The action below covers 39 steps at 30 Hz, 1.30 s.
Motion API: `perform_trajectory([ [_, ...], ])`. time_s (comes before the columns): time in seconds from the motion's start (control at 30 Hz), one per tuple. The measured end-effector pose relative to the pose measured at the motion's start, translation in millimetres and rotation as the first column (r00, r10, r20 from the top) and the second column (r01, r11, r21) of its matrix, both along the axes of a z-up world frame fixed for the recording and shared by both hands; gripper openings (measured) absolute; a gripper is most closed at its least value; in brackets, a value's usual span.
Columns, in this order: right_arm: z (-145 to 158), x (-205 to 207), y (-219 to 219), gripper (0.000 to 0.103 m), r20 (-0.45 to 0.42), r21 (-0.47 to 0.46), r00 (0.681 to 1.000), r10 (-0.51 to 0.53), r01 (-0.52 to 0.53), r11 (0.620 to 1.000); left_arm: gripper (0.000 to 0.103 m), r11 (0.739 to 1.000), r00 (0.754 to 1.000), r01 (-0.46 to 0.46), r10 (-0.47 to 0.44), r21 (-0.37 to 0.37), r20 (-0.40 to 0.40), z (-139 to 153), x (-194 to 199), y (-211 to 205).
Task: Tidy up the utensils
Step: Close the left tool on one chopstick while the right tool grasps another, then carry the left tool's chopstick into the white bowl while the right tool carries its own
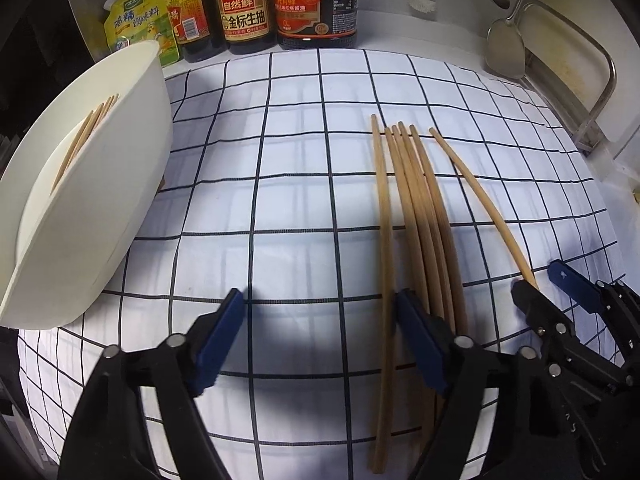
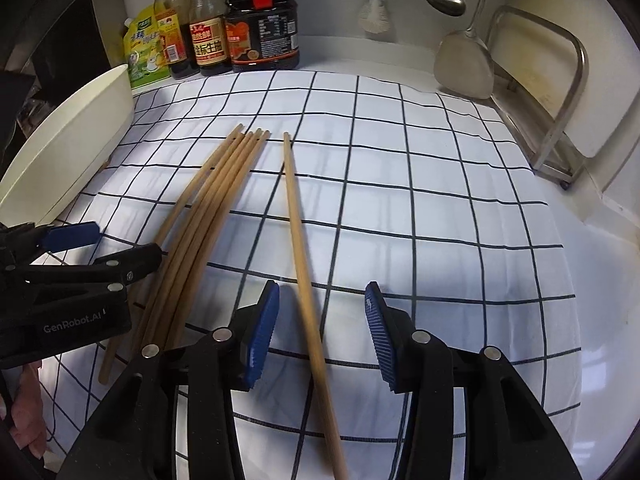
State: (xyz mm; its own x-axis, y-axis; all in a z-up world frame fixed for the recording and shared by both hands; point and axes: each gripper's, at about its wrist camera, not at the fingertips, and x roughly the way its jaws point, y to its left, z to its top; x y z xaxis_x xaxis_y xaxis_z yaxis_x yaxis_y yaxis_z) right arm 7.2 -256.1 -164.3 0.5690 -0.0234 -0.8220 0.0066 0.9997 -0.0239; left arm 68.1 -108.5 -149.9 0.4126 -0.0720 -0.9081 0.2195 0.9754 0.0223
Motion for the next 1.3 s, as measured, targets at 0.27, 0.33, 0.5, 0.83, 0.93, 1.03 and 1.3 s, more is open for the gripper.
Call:
perform_trajectory([
  [0.27, 1.2, 1.8, 11.7, 0.007, -0.008, -0.007, 0.999, 0.049, -0.049, 0.999, 0.008, 0.998, 0.998, 0.063, -0.063, -0.017, -0.004, 5.4, -5.5, -11.2],
  [0.33, 2.5, 1.1, 8.6, 0.007, -0.016, 0.028, 0.999, 0.035, -0.035, 0.999, 0.007, 0.998, 0.998, 0.063, -0.063, -0.025, -0.012, 6.1, -5.5, -9.5],
  [0.5, 15.3, -6.2, 6.3, 0.007, -0.01, 0.08, 1.0, 0.003, -0.002, 0.997, 0.007, 0.995, 0.998, 0.067, -0.068, -0.07, 0.0, 23.4, -8.4, -1.1],
  [0.83, 80.8, -7.8, 46.0, 0.007, 0.07, 0.132, 0.997, 0.033, -0.042, 0.99, 0.007, 0.99, 0.993, 0.06, -0.045, -0.131, 0.111, 97.5, -13.6, 48.4],
  [0.93, 99.0, 4.5, 77.6, 0.007, 0.095, 0.148, 0.991, 0.089, -0.103, 0.984, 0.007, 0.991, 0.991, 0.024, -0.006, -0.129, 0.135, 115.5, -7.9, 77.9],
  [1.03, 105.2, 20.7, 110.8, 0.007, 0.11, 0.135, 0.983, 0.148, -0.162, 0.978, 0.007, 0.992, 0.988, -0.029, 0.047, -0.121, 0.149, 124.2, 2.4, 111.4],
  [1.3, 120.9, 69.3, 199.3, 0.007, 0.143, 0.191, 0.954, 0.263, -0.287, 0.939, 0.008, 0.983, 0.967, -0.154, 0.171, -0.099, 0.189, 140.7, 26.7, 202.7],
])
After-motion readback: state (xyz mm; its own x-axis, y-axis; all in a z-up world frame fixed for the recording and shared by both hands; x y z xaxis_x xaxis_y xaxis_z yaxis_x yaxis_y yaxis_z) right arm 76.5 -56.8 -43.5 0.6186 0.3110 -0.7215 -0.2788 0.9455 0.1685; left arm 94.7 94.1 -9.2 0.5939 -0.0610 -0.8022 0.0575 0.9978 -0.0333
